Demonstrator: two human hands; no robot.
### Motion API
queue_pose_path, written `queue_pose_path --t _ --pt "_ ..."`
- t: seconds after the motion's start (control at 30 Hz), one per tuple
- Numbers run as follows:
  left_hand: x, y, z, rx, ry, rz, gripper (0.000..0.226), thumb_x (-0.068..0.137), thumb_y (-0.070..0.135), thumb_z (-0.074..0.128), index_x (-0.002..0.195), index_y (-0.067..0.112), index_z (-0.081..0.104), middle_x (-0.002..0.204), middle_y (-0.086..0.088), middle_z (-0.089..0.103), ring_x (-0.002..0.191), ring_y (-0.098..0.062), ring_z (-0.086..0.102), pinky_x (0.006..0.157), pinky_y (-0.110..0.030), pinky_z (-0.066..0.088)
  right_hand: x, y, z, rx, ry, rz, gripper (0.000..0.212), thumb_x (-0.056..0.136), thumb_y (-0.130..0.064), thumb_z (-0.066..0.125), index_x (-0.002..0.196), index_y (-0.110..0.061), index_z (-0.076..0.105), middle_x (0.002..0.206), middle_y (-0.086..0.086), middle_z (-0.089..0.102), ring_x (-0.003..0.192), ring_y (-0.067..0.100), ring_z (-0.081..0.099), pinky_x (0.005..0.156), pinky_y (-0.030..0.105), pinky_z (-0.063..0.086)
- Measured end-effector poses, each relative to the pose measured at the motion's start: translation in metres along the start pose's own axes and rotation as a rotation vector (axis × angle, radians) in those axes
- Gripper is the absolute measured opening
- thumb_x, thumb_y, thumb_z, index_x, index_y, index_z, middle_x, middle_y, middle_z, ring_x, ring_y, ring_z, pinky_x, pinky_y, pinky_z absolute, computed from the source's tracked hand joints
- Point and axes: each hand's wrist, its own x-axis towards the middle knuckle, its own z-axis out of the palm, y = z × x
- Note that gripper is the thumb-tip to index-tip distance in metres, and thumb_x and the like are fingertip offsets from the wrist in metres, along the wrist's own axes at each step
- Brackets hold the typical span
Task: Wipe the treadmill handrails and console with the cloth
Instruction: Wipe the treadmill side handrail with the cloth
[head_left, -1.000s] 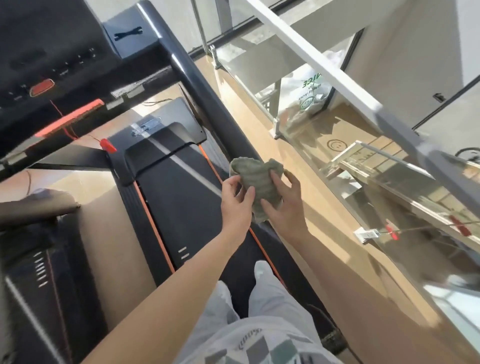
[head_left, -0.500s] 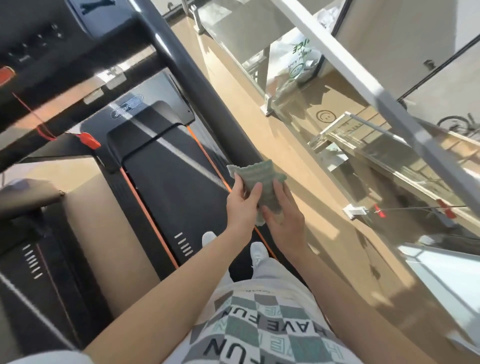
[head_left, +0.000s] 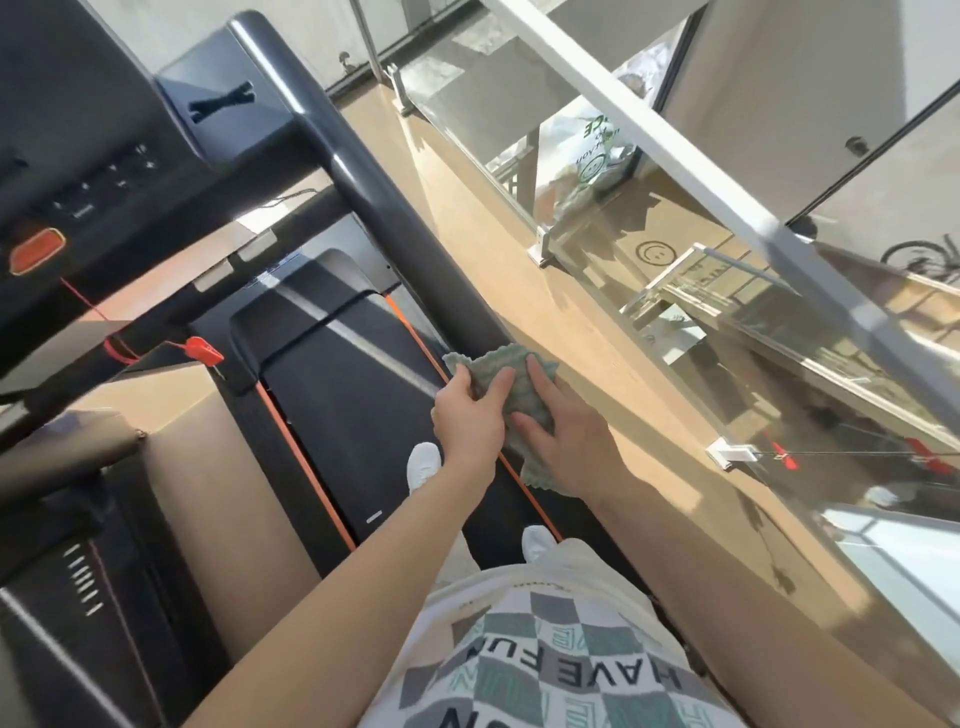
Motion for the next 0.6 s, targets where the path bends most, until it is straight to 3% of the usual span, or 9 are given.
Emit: queue_pose_path --t 0.17,0.33,0.5,0.6 --pt "0.059 0.039 -0.022 0.064 0.027 -0.032 0.048 0.069 0.065 0.07 0.083 0.02 0.07 0.084 0.001 0.075 0.083 -0.022 0.074 0.072 -0.049 0.063 0.067 -0.033 0.005 -0.049 -0.063 -0.012 0.072 0.101 -0.048 0.048 0.16 -0.035 0.009 0.153 0.002 0.043 0.124 0.023 0.053 0.103 0.033 0.041" --pt "0.119 0.078 -0.049 -0.004 -0.009 -0.087 0.04 0.083 0.048 0.075 0.088 0.009 0.07 0.094 -0.01 0.074 0.085 -0.027 0.075 0.063 -0.046 0.064 0.135 -0.069 0.017 -0.079 -0.073 0.004 0.071 0.102 -0.047 0.046 0.161 -0.034 0.008 0.158 0.0 0.035 0.133 0.022 0.045 0.105 0.034 0.039" --pt "0.172 0.107 -0.072 -0.005 -0.018 -0.09 0.044 0.089 0.049 0.071 0.085 0.006 0.065 0.095 -0.009 0.07 0.09 -0.027 0.071 0.066 -0.046 0.064 0.195 -0.1 0.028 -0.103 -0.093 0.003 0.07 0.103 -0.045 0.046 0.16 -0.036 0.007 0.158 -0.001 0.035 0.136 0.02 0.043 0.106 0.032 0.037" --pt "0.198 0.119 -0.083 -0.029 -0.032 -0.095 0.036 0.091 0.05 0.069 0.083 0.016 0.067 0.093 -0.004 0.071 0.09 -0.024 0.071 0.071 -0.047 0.064 0.224 -0.115 0.033 -0.113 -0.117 0.009 0.07 0.103 -0.048 0.045 0.16 -0.037 0.007 0.159 -0.003 0.032 0.137 0.02 0.043 0.109 0.037 0.039"
